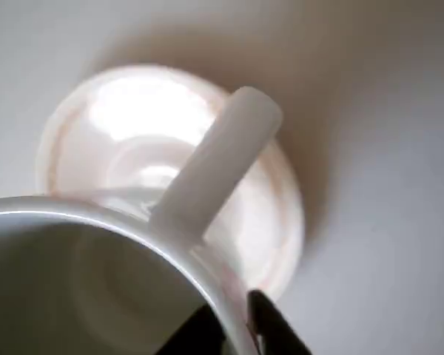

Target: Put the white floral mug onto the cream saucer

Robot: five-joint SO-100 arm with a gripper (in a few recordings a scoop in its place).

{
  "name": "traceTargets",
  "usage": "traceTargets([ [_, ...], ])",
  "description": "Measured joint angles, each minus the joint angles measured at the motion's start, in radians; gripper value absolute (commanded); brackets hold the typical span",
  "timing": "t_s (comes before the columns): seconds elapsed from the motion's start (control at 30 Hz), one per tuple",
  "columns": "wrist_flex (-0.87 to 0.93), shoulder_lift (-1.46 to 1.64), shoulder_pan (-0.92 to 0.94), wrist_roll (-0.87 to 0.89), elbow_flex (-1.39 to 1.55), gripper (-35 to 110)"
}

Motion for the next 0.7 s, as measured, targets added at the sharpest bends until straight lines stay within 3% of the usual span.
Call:
traceTargets([
  [0.7, -0.167, -0.219, -0.011, 0.003, -0.008, -2],
])
